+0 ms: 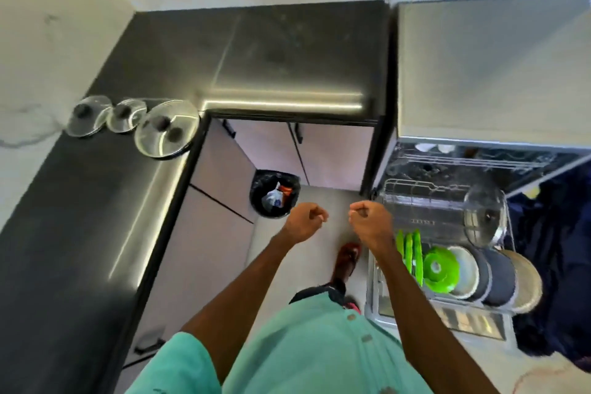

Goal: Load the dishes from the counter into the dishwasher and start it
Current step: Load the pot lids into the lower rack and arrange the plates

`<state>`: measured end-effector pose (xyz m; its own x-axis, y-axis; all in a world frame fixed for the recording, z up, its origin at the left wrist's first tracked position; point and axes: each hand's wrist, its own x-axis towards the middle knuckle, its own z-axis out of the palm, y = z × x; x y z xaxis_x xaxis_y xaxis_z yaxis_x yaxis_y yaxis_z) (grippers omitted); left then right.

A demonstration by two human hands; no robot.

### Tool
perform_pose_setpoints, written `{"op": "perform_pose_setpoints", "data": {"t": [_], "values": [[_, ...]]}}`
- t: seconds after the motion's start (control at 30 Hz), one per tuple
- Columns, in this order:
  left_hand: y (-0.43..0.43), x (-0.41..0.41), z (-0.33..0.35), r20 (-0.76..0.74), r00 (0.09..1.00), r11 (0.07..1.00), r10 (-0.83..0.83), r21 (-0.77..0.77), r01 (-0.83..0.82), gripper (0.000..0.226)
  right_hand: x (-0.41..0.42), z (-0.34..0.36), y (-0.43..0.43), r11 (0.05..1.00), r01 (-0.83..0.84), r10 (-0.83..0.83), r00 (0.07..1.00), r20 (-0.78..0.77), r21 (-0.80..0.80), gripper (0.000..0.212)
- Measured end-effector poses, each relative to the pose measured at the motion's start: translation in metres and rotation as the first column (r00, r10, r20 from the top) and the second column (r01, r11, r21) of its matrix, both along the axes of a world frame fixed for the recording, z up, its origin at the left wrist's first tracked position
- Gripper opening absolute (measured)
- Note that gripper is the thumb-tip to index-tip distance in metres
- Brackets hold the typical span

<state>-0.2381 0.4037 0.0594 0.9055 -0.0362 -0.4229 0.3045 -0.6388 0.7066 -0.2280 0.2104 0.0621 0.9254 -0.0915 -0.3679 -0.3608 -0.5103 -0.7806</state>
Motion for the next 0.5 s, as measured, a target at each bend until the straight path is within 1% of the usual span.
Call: {"op": "perform_pose_setpoints", "data": {"t": [0.1,0.2,0.23,0.37,0.5], "values": [[0.031,-0.012,0.02,0.019,0.998,0.998,0.064,-0.021,-0.064,0.018,0.005,0.02,0.032,0.998,-0.042,0.04,0.998,0.039,0.043,0.012],[0.068,-0.014,0.042,0.066,0.984,0.985,0.165,-0.054,-0.162,0.019,0.015,0.045,0.066,0.993,-0.092,0.086,0.992,0.091,0.071,0.009],[0.083,-0.014,0.048,0.084,0.974,0.976,0.212,-0.075,-0.206,0.02,0.019,0.053,0.078,0.99,-0.122,0.115,0.988,0.102,0.066,0.009],[0.134,-0.007,0.074,0.138,0.939,0.949,0.315,-0.074,-0.307,0.021,0.042,0.067,0.123,0.973,-0.223,0.215,0.967,0.135,0.051,0.012],[0.191,0.012,0.091,0.188,0.891,0.911,0.413,-0.088,-0.404,0.021,0.073,0.073,0.184,0.95,-0.3,0.285,0.947,0.151,0.089,0.012]]}}
